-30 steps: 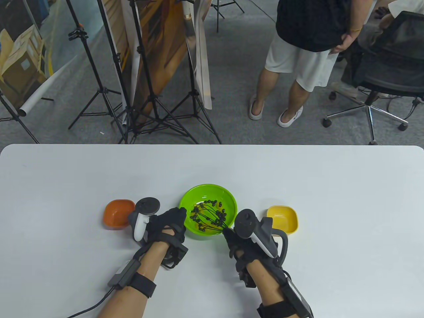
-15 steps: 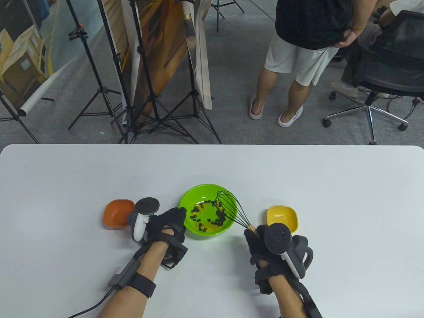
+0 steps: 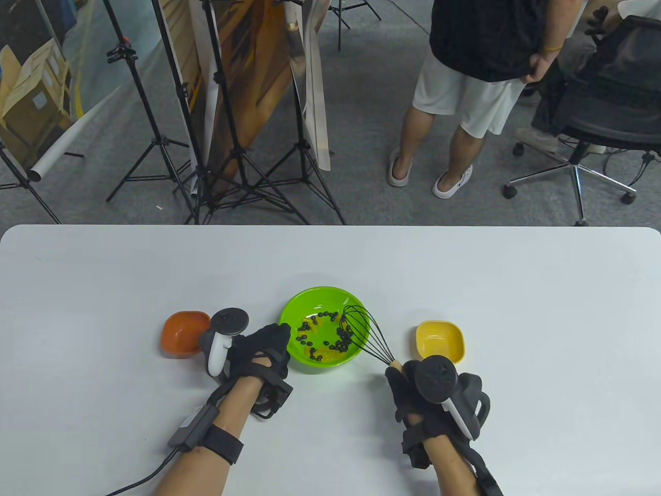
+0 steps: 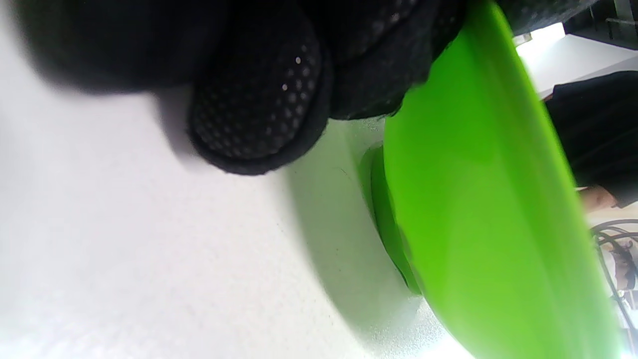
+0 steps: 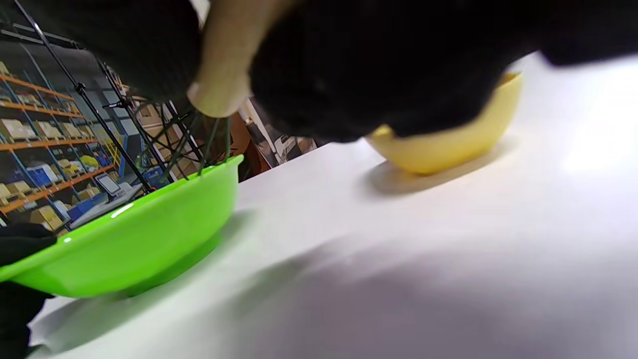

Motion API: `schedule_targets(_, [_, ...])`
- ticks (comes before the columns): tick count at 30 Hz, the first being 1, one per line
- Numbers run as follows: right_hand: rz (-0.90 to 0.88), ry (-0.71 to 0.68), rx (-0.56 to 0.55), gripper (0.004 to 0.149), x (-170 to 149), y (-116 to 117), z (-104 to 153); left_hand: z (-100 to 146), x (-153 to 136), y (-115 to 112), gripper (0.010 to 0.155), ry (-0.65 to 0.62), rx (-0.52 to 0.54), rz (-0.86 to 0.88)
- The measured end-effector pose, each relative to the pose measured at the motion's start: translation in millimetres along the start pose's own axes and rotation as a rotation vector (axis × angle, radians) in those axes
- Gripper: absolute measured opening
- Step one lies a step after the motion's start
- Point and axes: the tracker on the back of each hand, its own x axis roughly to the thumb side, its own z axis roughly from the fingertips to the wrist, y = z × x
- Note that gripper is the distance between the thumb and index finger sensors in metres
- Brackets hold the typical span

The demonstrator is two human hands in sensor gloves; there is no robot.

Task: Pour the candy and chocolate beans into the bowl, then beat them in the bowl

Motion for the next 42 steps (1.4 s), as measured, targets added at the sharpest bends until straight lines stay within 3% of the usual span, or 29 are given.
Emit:
schedule_targets(3, [-0.037,-0.025,-0.001,0.059,-4,-4,0,0,0,0,0.047,0.0,0.0,0.001])
schedule_targets(6, [-0.135,0.01,-0.065,0.059,-17,-25,1,0,0,0,0.047,0.0,-0.001,0.002])
schedule_targets(9, [-0.127,0.142,-0.198,0.059,-49,-55,4,0,0,0,0.047,0.0,-0.001,0.002])
schedule_targets(13, [-0.13,0.351,-0.259,0.058,-101,-68,4,0,0,0,0.047,0.0,-0.001,0.001])
schedule_targets(21, [-0.056,0.546,-0.207,0.058,-142,-44,-10,0,-1,0,0.047,0.002,-0.002,0.003])
schedule_targets(32, [0.191,0.583,-0.176,0.056,-142,-26,-19,0,-1,0,0.048,0.0,0.0,0.007])
schedule_targets(34, [0.198,0.589,-0.129,0.055,-144,-22,-21,0,-1,0,0.048,-0.001,0.0,0.007])
schedule_targets(42, [0.203,0.594,-0.132,0.055,-143,-21,-21,0,-2,0,0.049,-0.003,-0.005,0.022])
